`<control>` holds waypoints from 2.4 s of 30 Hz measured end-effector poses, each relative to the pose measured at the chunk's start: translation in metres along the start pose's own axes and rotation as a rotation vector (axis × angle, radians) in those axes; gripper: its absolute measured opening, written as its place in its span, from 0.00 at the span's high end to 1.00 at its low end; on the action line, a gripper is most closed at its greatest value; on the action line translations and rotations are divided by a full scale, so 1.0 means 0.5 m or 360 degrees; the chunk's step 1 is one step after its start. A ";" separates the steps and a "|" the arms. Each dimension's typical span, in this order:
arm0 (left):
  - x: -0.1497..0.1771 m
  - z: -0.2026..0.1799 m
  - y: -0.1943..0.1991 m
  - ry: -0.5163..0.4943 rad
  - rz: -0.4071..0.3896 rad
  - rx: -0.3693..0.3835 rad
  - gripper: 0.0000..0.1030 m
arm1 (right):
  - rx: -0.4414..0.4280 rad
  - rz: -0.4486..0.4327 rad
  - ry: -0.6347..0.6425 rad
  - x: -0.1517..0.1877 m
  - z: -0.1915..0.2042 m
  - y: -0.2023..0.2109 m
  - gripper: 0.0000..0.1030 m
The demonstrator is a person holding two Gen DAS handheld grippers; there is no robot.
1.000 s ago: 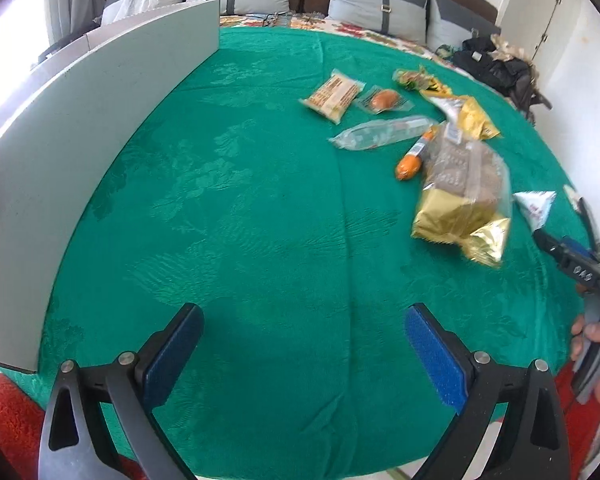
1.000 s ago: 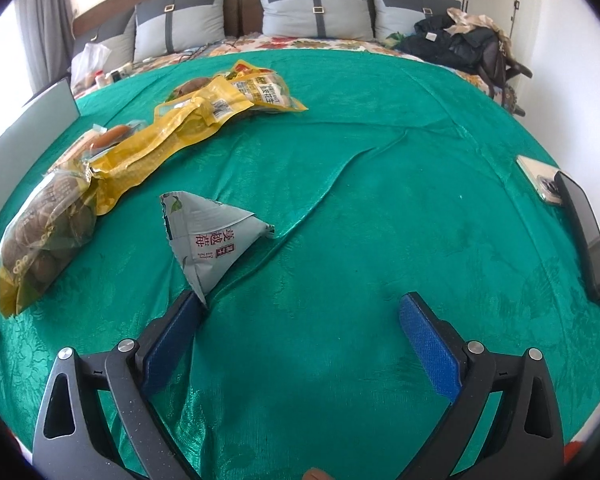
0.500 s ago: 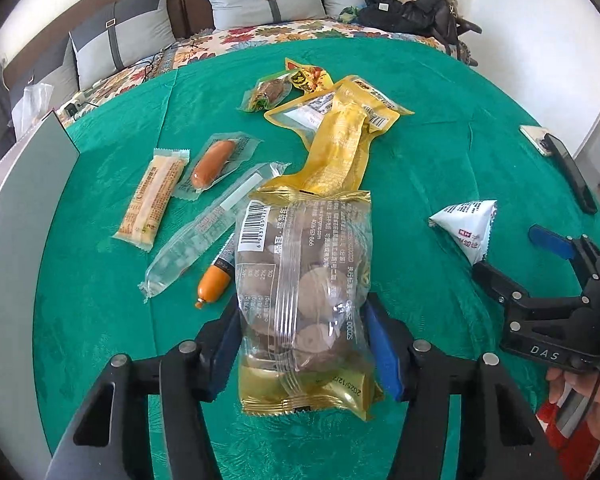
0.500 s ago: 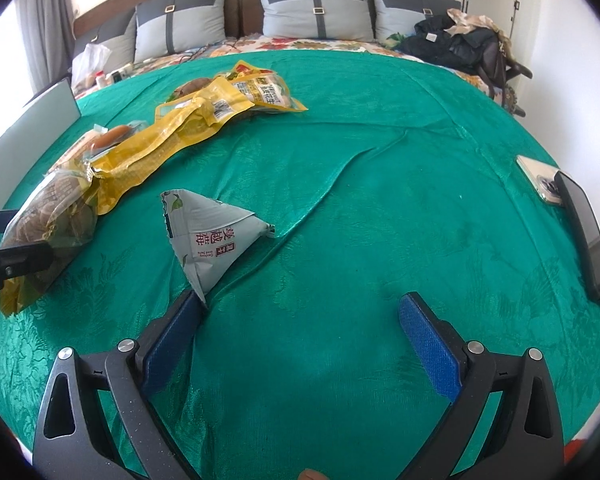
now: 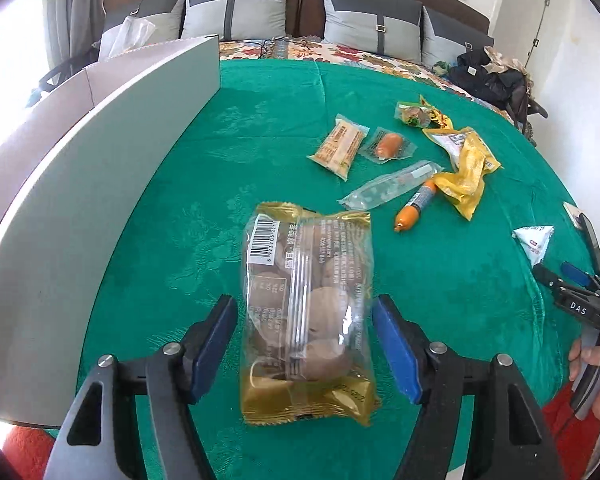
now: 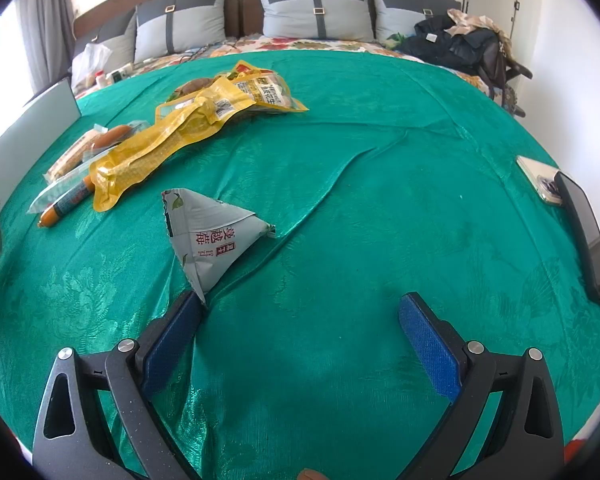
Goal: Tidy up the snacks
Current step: 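Lift the clear snack bag with the left tool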
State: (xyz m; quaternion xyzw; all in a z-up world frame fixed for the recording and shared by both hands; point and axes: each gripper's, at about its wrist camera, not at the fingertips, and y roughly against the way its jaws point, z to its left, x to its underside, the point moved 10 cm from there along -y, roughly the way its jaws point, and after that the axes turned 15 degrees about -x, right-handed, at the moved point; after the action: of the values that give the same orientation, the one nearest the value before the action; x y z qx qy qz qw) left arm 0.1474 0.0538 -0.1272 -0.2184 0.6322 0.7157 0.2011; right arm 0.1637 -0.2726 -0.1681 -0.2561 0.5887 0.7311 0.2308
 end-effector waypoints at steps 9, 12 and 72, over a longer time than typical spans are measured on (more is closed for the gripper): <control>0.032 0.017 -0.070 -0.0027 0.0085 -0.0143 0.04 | 0.0002 -0.0010 -0.0001 0.003 -0.002 0.002 0.02; 0.030 0.026 -0.077 -0.0031 0.0063 -0.0178 0.00 | 0.0000 -0.0010 -0.0001 0.004 -0.002 0.002 0.02; 0.044 0.037 -0.068 -0.0026 0.0069 -0.0197 0.00 | -0.0008 -0.0018 0.0010 0.010 0.001 0.010 0.02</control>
State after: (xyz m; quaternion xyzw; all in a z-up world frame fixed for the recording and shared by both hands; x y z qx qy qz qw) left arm 0.1474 0.0765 -0.1652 -0.2109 0.5896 0.7594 0.1767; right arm 0.1569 -0.2729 -0.1676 -0.2623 0.5862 0.7304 0.2325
